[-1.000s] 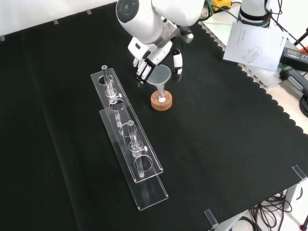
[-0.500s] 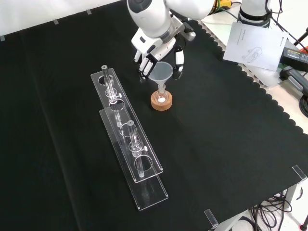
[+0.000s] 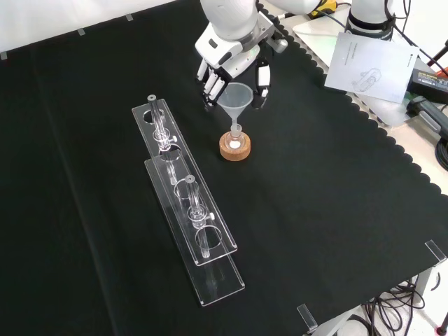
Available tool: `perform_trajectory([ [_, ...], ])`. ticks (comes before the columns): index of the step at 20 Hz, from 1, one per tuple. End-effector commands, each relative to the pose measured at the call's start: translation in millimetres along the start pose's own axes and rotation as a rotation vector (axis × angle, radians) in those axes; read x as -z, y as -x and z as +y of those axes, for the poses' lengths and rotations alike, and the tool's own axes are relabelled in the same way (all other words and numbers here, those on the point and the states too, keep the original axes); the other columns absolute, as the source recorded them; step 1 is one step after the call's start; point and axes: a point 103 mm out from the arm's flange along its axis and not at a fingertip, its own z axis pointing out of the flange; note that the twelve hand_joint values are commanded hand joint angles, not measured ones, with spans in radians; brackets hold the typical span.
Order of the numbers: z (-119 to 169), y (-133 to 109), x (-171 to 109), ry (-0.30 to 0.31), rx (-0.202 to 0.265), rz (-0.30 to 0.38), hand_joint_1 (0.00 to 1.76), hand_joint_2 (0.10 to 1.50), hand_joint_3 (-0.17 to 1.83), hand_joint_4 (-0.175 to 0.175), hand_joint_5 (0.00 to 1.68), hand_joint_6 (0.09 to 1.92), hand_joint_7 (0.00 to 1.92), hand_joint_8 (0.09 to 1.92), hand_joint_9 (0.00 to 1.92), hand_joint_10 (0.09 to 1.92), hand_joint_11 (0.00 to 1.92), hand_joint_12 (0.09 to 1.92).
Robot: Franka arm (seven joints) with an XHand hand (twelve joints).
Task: Remove the funnel from the round-bottom flask.
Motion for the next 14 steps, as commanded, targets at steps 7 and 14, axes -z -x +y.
perform_trajectory([
  [7,-40,20,67,0.079,-0.050,-0.025,0.82,0.72,0.49,-0.030,0.64,0.60,0.82,0.67,1.30,0.32,0.75,1.13],
  [14,-43,37,98,0.103,-0.077,-0.034,0.82,0.72,0.49,-0.031,0.64,0.61,0.82,0.67,1.29,0.32,0.75,1.14],
])
